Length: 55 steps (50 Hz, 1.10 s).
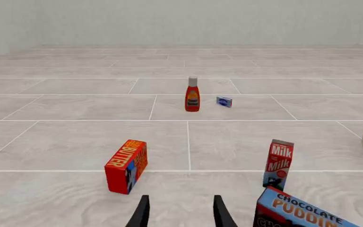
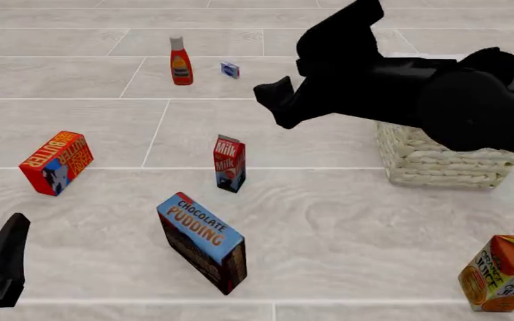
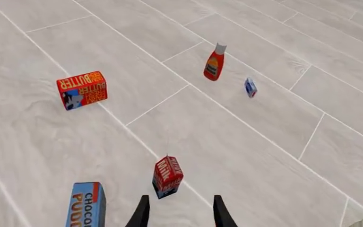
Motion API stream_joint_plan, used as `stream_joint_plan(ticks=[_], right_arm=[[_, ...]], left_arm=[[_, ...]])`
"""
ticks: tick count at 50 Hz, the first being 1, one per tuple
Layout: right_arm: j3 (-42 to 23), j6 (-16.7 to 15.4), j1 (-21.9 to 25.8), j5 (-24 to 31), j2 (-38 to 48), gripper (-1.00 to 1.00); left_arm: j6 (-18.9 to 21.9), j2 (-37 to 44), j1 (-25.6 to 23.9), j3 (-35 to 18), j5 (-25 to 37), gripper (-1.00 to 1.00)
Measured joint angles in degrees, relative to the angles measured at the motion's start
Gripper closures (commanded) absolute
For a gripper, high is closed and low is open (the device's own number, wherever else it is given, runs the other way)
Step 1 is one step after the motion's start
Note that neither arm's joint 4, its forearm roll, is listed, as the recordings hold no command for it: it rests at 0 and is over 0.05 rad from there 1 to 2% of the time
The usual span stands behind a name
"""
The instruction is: Pick the milk and place it in the basket.
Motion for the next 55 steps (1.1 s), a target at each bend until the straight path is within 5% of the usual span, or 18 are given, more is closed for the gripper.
stream_joint_plan(ticks=[22, 55], right_arm=[[-10.2, 0.9, -0.1, -0.5, 14.4, -1.0], [-13.6, 3.5, 0.0, -5.5, 26.9, -1.0]], left_arm=[[0.0, 0.0, 0.0, 0.0, 0.0, -1.0], [0.0, 0.0, 0.0, 0.0, 0.0, -1.0]])
